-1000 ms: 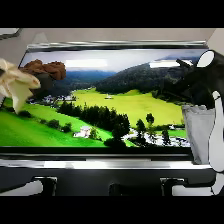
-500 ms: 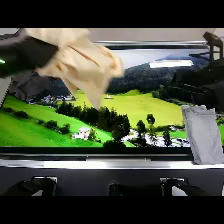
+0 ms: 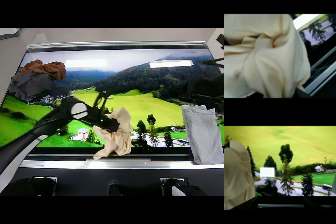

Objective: Fold the shirts.

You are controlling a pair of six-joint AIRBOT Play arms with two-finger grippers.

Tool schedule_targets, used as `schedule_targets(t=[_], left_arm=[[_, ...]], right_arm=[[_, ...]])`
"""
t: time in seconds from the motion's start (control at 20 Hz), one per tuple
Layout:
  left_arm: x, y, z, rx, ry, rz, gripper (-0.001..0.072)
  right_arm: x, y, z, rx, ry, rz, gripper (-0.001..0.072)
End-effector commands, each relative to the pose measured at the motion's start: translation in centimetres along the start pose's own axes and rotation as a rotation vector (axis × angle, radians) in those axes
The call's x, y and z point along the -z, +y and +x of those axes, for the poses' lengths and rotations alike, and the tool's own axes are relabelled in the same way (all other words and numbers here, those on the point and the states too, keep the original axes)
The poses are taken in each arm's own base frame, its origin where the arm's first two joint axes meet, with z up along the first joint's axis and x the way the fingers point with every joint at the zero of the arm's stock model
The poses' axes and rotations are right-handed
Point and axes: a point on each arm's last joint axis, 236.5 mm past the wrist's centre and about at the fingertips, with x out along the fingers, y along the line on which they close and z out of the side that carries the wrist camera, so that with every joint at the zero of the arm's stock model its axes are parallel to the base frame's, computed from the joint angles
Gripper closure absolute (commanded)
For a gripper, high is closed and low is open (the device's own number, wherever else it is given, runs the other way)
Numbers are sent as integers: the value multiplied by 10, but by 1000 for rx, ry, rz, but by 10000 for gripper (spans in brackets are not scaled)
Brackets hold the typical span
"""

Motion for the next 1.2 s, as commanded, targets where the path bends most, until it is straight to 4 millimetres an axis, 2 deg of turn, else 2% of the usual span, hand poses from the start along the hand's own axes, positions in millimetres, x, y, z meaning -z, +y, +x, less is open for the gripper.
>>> schedule_targets(t=[0.0,0.1,0.15,0.2,0.3,0.35,0.45,0.55,0.65,0.75,0.95,1.05,1.15], left_arm=[[-14,14,11,9,44,-22,3],[-49,40,-42,-7,-35,-27,3],[-55,64,-66,-39,-51,-60,4],[-48,91,-84,-77,-39,-105,4],[-8,135,-93,-109,67,-188,4],[17,151,-87,-111,118,-238,4],[64,171,-56,-82,183,-364,3],[81,167,-18,14,162,-492,3],[76,151,16,119,85,-588,4],[75,148,38,133,71,-627,5],[56,152,61,146,4,-691,12],[47,157,63,139,-40,-716,95],[42,162,63,129,-65,-740,373]], right_arm=[[1,-4,10,11,39,4,49],[0,7,25,-43,65,2,49],[7,16,37,-92,107,4,49],[20,24,51,-138,166,7,49],[60,35,85,-218,312,9,48],[82,36,103,-238,371,27,48],[127,39,139,-282,457,79,48],[168,47,168,-335,504,113,49],[200,50,188,-338,550,105,47],[222,58,201,-342,583,68,20],[236,84,209,-399,585,35,9],[241,99,214,-440,580,58,9],[250,113,222,-459,583,60,10]])
